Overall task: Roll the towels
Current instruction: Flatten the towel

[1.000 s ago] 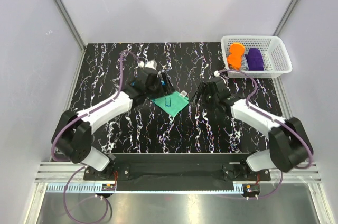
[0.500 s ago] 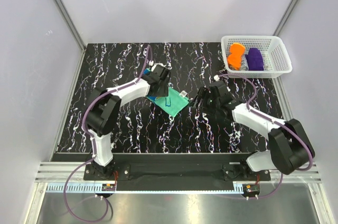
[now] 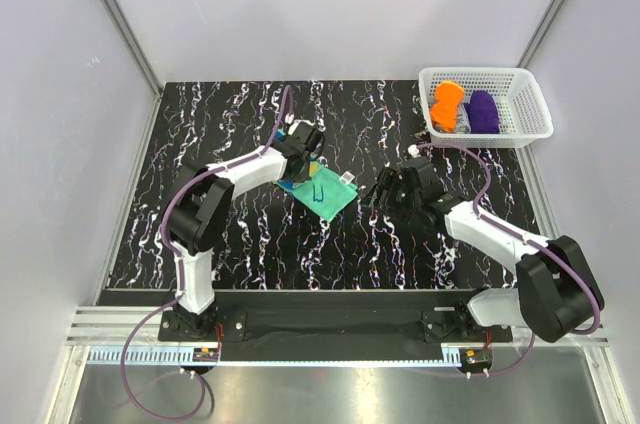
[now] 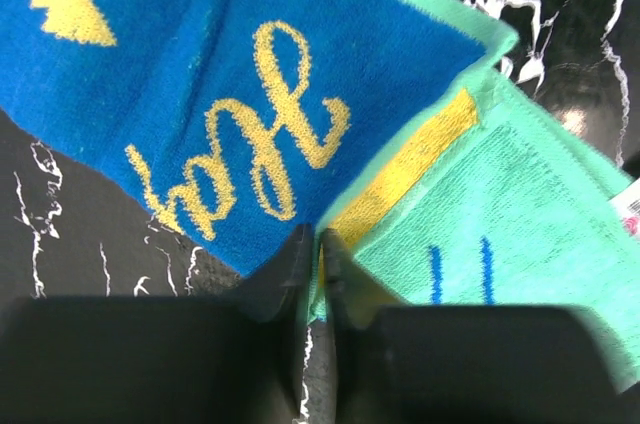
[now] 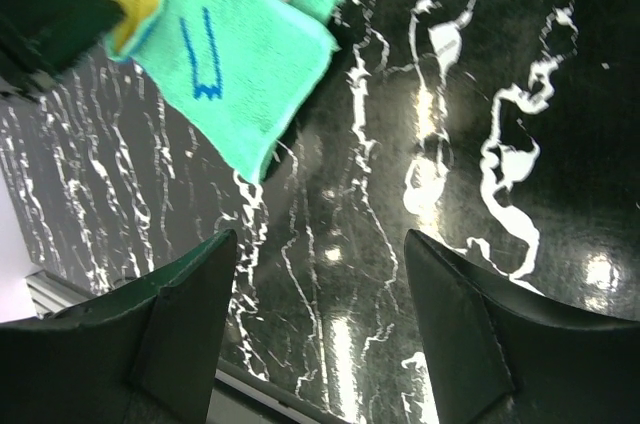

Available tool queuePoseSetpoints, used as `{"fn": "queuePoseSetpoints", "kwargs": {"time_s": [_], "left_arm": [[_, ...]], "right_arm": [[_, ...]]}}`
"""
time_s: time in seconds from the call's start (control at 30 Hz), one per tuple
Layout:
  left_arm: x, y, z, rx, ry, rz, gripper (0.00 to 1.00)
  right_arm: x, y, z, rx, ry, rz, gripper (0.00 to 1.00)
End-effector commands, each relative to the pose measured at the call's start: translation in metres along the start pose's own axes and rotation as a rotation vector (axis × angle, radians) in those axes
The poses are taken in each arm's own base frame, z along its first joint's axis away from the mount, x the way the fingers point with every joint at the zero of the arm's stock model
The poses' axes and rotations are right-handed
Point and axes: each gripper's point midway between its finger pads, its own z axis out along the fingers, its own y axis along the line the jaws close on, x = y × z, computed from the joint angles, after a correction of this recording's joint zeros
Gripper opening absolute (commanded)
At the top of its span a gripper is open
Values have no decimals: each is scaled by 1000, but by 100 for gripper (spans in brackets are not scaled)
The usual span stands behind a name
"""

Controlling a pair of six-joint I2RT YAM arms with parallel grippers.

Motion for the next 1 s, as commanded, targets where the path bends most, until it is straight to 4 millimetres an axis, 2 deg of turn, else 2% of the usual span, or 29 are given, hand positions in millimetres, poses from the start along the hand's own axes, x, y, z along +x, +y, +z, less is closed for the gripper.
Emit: {"fn": "queuePoseSetpoints", "kwargs": {"time_s": [0.0,0.1,0.17,0.23,0.27,0.3,0.37,0.4,0.47,0.5,0.53,0.57,0.6,0.63,0.67,0.7,0.73,0.77,0.8,0.87,0.97], "left_arm": [[-33,-1,-4,-3,-76,6,0],[-37,1,-10,2,-74,24,0],[-50,5,-26,5,-107,26,0],[-75,23,-44,-4,-158,-20,0],[-82,33,-50,-8,-161,-37,0],[-95,57,-51,-30,-174,-88,0],[-117,82,-64,-21,-203,-151,0],[-127,113,-64,-48,-211,-210,0],[-139,141,-71,-66,-214,-293,0],[-143,170,-71,-101,-221,-354,3],[-146,180,-72,-96,-228,-387,31],[-151,190,-71,-98,-245,-422,55],[-148,211,-65,-129,-234,-462,78],[-146,221,-62,-149,-231,-486,78],[-139,238,-60,-185,-209,-544,87],[-131,238,-55,-192,-189,-558,91],[-127,247,-57,-190,-192,-589,92],[-129,249,-57,-186,-225,-622,96],[-110,246,-50,-189,-204,-628,96],[-121,241,-60,-135,-291,-650,99],[-112,232,-53,-94,-268,-657,99]], "right_arm": [[2,2,-3,-24,-6,-12,75],[5,-2,-2,-16,-1,-12,75],[6,-3,-3,-14,1,-13,75],[6,-4,-3,-10,1,-13,75],[8,-4,-3,-11,7,-17,75],[8,-4,-2,-13,9,-17,75],[8,-2,-2,-19,15,-20,75],[8,-1,-2,-22,16,-25,75],[8,0,1,-27,25,-26,75],[8,1,2,-28,32,-29,75],[10,0,5,-23,45,-29,75],[9,4,5,-35,53,-30,75],[10,6,6,-42,66,-39,74],[10,7,6,-44,68,-39,74],[10,8,6,-46,72,-43,74],[9,9,6,-51,72,-45,75],[11,12,6,-64,85,-48,75],[10,16,7,-83,85,-54,75],[10,21,6,-106,89,-61,75],[11,38,7,-173,102,-80,75],[9,47,16,-171,110,-77,77]]}}
